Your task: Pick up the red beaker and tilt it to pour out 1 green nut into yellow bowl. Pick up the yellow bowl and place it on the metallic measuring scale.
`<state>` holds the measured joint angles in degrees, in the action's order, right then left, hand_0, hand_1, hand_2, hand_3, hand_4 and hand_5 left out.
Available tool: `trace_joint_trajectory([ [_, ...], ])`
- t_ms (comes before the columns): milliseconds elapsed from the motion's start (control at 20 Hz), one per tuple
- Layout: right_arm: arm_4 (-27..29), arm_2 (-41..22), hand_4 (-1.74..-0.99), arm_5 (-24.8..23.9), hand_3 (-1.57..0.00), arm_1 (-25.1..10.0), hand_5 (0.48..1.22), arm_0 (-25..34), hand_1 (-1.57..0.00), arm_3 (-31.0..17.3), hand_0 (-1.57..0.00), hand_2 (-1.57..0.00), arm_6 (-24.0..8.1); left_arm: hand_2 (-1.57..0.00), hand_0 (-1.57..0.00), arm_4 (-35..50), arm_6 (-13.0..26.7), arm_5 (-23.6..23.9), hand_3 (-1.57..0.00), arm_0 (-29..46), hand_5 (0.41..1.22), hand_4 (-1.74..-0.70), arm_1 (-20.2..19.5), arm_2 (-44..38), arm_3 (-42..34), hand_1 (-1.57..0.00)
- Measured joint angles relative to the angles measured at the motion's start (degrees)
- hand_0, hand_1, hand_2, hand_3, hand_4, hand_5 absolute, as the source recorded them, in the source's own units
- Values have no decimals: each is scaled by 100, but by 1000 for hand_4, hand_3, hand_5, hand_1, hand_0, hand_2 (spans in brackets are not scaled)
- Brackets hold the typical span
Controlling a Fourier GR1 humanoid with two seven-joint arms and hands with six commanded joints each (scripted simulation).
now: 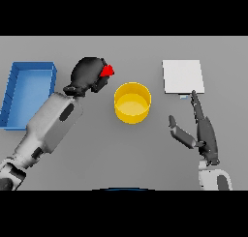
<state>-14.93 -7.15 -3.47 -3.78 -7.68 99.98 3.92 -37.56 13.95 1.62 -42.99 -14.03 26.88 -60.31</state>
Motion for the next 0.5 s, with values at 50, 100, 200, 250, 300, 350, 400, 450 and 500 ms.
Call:
trace_joint_trajectory([
  [50,-5,24,-1270,-15,1,-6,700,52,1,-58,1,1,-76,-1570,-1570,-151,-39,-101,-1570,-70,1173,-1740,-69,183,16,-1570],
  [100,-40,-20,-1274,-23,1,34,702,10,1,-95,1,1,20,-1570,-1570,-296,84,-174,-1570,-234,1182,-1740,-42,321,97,-1570],
  [200,-46,-18,-1282,-21,1,22,705,57,1,-79,1,1,-19,-1571,-1571,-508,-30,-338,-1571,-438,1196,-1691,-227,544,204,-1571],
  [250,-76,-35,-1284,-41,1,39,705,75,1,-53,1,1,-75,-1571,-1571,-586,-76,-427,-1571,-504,1201,-1649,-277,660,209,-1571],
  [300,-20,11,-1283,-45,1,31,702,27,1,-51,1,1,-39,-1571,-1571,-694,-156,-547,-1571,-591,1205,-1666,-340,803,257,-1571],
  [350,97,89,-1285,14,1,-20,697,50,1,-93,1,1,-37,-1571,-1571,-797,-147,-646,-1470,-717,1208,-1677,-348,929,273,-1571],
  [400,163,86,-1287,49,1,15,690,14,1,-135,1,1,100,-1571,-1571,-913,-190,-856,-1391,-855,1211,-1687,-400,1106,312,-1571],
  [450,193,89,-1288,52,1,40,685,54,1,-138,1,1,62,-1571,-1571,-985,-228,-1039,-1327,-968,1213,-1695,-421,1259,283,-1571],
  [500,196,71,-1292,41,1,95,678,25,1,-193,1,1,124,-1571,-1571,-1075,-262,-1179,-1277,-1132,1215,-1701,-421,1392,367,-1571],
])
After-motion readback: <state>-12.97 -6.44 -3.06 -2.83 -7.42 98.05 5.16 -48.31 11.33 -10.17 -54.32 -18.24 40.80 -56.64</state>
